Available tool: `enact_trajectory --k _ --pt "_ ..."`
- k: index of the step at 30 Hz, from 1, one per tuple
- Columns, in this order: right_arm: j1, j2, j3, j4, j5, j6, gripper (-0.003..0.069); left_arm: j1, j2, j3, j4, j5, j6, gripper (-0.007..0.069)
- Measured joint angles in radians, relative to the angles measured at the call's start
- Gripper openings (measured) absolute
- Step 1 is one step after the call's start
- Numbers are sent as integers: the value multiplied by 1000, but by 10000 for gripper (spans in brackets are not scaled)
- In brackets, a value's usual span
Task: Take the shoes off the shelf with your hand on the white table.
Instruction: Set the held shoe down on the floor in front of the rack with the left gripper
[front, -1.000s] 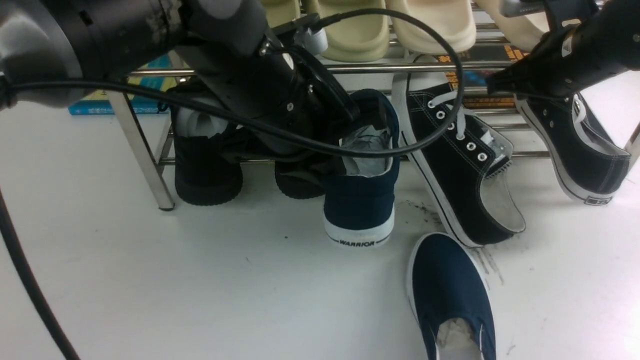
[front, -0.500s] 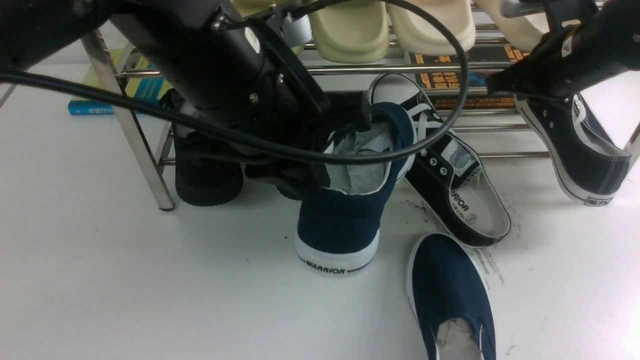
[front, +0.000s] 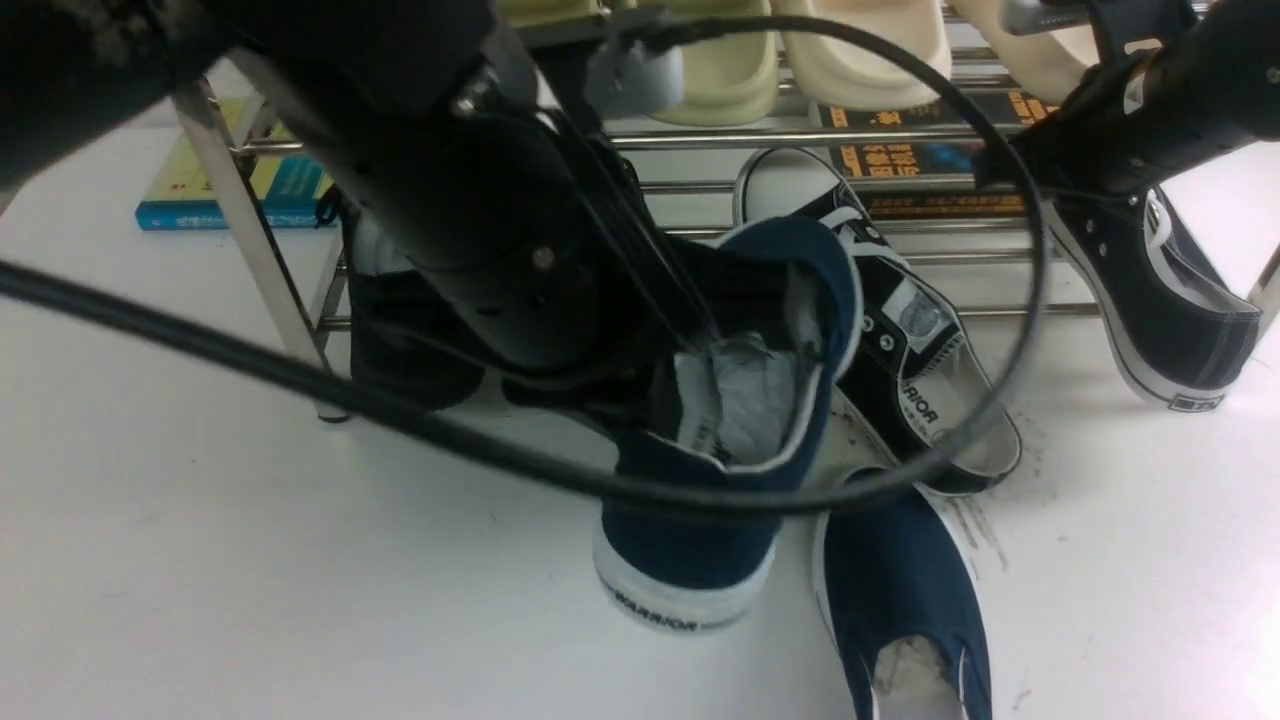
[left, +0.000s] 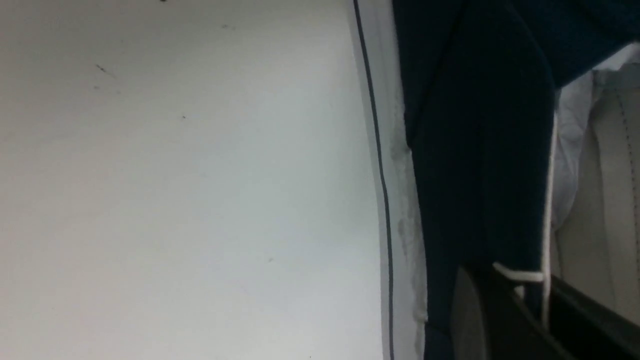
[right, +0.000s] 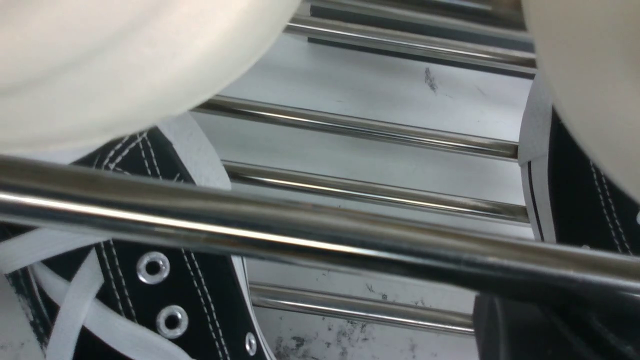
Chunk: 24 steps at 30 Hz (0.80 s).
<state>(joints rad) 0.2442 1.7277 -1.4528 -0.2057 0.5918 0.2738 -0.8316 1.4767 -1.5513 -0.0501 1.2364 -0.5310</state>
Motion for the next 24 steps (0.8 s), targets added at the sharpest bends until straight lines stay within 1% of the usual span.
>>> enact_trajectory --k 1,4,5,6,7,8,10,11,12,15,16,17,19,20,22,24 --pt "0 0 0 0 0 0 30 -64 0 0 50 0 -46 50" --pt "0 0 0 0 0 0 30 -164 0 0 146 -1 -167 50" --pt "0 0 0 0 0 0 30 -190 0 4 173 -1 -206 50" --pt "0 0 0 0 0 0 30 -195 0 5 178 -1 -206 50" --pt "0 0 0 0 0 0 30 -227 -2 23 207 -1 -258 50" --pt "0 0 0 0 0 0 31 -236 -2 30 214 -1 -279 50" --pt "0 0 0 0 0 0 34 -283 -17 126 242 -1 -373 50" --pt "0 0 0 0 0 0 34 -283 -17 126 242 -1 -381 50" --pt "0 0 0 0 0 0 34 -292 -28 193 248 -2 -434 50" --pt "0 0 0 0 0 0 37 -296 -76 299 263 -2 -536 50" --pt "0 0 0 0 0 0 37 -296 -81 312 267 -2 -541 50" --pt "0 0 0 0 0 0 38 -296 -141 354 286 -2 -594 50" --pt "0 0 0 0 0 0 38 -296 -201 391 310 -2 -651 50" --pt "0 0 0 0 0 0 38 -296 -247 419 327 -2 -704 50" --pt "0 0 0 0 0 0 38 -296 -272 443 341 -2 -740 50" --pt "0 0 0 0 0 0 38 -296 -294 509 345 -29 -806 50"
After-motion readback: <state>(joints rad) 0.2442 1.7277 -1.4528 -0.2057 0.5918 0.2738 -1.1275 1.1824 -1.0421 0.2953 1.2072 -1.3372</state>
